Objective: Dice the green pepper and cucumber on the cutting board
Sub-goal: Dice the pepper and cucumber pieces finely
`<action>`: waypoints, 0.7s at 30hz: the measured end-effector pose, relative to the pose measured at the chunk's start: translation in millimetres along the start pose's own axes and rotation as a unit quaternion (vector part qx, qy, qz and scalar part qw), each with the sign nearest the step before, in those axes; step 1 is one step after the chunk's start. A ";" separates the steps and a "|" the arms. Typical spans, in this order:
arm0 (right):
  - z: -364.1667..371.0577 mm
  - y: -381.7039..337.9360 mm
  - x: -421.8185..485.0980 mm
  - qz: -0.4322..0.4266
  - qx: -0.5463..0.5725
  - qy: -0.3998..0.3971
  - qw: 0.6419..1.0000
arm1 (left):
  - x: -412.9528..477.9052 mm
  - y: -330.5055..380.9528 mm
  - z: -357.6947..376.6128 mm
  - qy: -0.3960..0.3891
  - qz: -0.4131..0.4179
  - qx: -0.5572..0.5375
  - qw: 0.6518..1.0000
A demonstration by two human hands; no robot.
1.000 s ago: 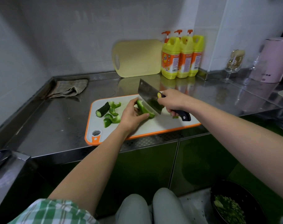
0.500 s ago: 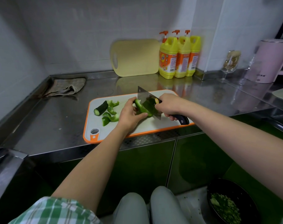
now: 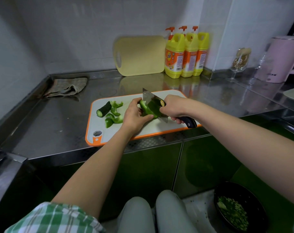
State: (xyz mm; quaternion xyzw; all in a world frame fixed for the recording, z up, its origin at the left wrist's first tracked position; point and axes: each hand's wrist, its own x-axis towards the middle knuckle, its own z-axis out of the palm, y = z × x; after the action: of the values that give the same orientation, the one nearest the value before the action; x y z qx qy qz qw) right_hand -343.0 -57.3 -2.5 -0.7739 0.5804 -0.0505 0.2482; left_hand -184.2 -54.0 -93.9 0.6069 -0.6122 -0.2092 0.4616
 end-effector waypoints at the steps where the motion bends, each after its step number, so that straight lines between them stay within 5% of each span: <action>1: 0.3 -0.5 0.7 0.001 -0.001 -0.001 1.000 | 0.2 -0.3 0.3 -0.001 0.000 -0.001 1.000; 21: 16.9 10.5 27.7 -0.014 0.066 0.091 0.994 | 3.8 -11.0 0.4 0.002 -0.016 0.004 1.000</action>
State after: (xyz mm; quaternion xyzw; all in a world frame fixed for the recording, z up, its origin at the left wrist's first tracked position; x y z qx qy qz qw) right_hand -337.1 -79.5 -27.7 -0.7560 0.5851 -0.1623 0.2445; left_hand -177.9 -59.6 -101.9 0.6189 -0.6022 -0.2136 0.4569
